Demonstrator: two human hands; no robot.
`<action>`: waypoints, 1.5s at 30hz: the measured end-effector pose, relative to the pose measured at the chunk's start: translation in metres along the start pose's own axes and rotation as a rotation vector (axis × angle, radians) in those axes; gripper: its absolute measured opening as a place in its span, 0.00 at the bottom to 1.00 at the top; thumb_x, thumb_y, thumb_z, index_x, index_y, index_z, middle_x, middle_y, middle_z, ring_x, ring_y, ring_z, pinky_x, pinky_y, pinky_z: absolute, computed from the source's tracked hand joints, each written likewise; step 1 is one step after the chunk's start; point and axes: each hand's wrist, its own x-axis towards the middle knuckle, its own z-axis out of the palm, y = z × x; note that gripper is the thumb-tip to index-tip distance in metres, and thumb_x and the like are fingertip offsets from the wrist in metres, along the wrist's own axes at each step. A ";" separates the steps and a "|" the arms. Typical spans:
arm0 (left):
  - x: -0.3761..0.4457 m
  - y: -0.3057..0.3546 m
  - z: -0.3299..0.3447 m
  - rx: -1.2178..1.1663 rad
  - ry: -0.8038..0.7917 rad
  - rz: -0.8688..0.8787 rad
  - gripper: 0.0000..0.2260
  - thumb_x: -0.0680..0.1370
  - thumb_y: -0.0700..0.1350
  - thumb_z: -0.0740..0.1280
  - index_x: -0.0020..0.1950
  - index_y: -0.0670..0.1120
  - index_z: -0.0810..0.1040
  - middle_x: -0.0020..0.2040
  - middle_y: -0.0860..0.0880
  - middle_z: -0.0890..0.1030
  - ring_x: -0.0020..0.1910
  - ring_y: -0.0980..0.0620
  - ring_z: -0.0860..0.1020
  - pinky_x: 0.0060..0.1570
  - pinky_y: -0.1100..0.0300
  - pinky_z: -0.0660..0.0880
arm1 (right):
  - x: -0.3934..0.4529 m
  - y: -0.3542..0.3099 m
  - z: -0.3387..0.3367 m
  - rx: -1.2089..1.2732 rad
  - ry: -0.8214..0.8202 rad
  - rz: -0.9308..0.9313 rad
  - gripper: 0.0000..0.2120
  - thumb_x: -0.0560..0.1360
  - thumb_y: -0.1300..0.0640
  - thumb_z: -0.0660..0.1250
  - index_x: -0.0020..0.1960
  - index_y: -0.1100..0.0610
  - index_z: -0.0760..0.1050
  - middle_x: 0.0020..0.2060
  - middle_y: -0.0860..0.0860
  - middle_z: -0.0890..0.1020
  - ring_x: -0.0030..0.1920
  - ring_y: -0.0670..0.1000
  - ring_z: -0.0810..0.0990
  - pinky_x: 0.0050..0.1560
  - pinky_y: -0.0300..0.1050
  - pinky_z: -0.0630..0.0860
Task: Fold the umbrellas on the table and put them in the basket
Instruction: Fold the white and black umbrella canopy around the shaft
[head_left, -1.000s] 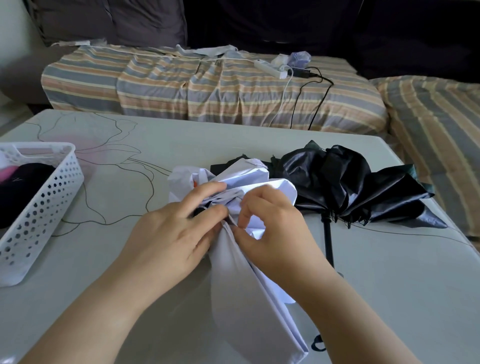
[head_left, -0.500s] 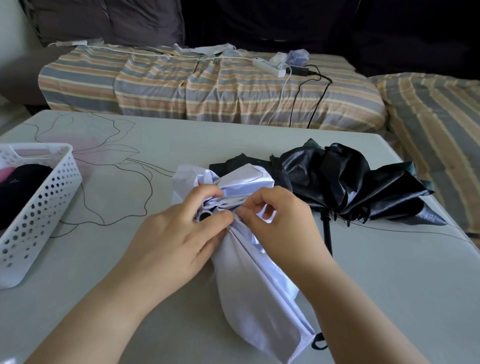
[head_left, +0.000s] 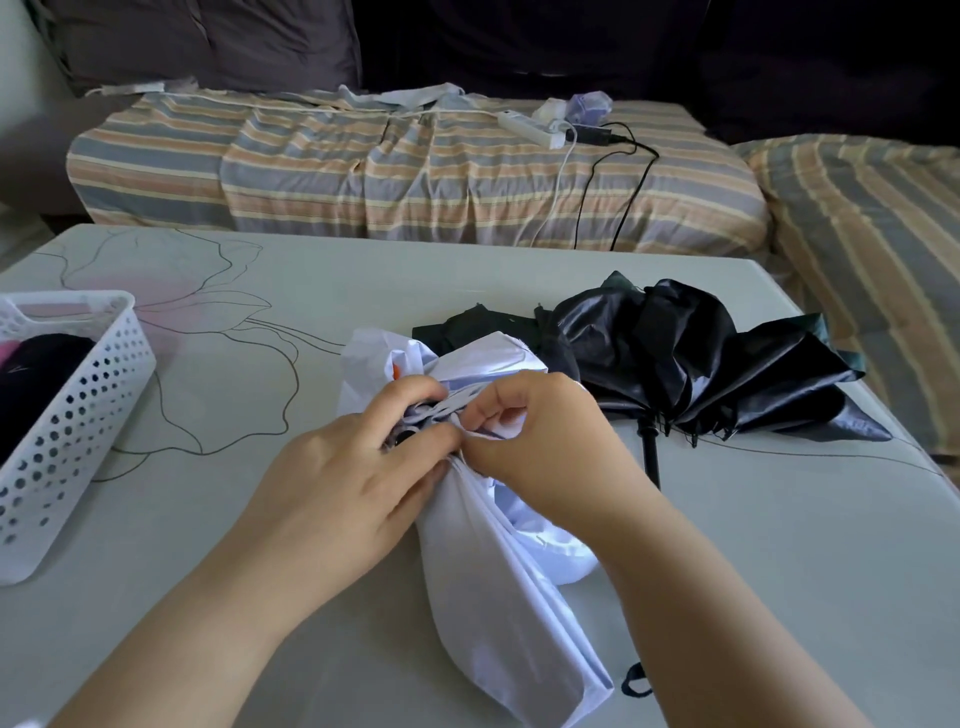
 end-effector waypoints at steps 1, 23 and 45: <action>0.000 0.000 0.000 -0.004 0.005 -0.004 0.08 0.77 0.46 0.58 0.54 0.51 0.71 0.59 0.49 0.73 0.26 0.48 0.73 0.24 0.63 0.61 | -0.001 0.000 0.001 -0.005 -0.012 -0.037 0.06 0.72 0.61 0.71 0.41 0.51 0.79 0.33 0.38 0.77 0.36 0.30 0.74 0.39 0.23 0.69; 0.003 -0.006 -0.002 -0.020 0.000 -0.195 0.10 0.73 0.46 0.57 0.52 0.50 0.72 0.60 0.49 0.76 0.25 0.44 0.73 0.24 0.62 0.62 | -0.016 0.014 0.002 0.095 -0.027 -0.174 0.16 0.75 0.68 0.65 0.52 0.47 0.79 0.45 0.39 0.83 0.48 0.37 0.80 0.53 0.28 0.73; -0.001 -0.014 -0.003 0.032 0.063 -0.313 0.13 0.75 0.44 0.56 0.48 0.44 0.79 0.56 0.46 0.80 0.26 0.42 0.76 0.22 0.58 0.67 | -0.007 0.086 -0.034 -0.655 0.015 -0.122 0.10 0.76 0.47 0.67 0.39 0.50 0.78 0.70 0.39 0.64 0.72 0.48 0.59 0.67 0.42 0.58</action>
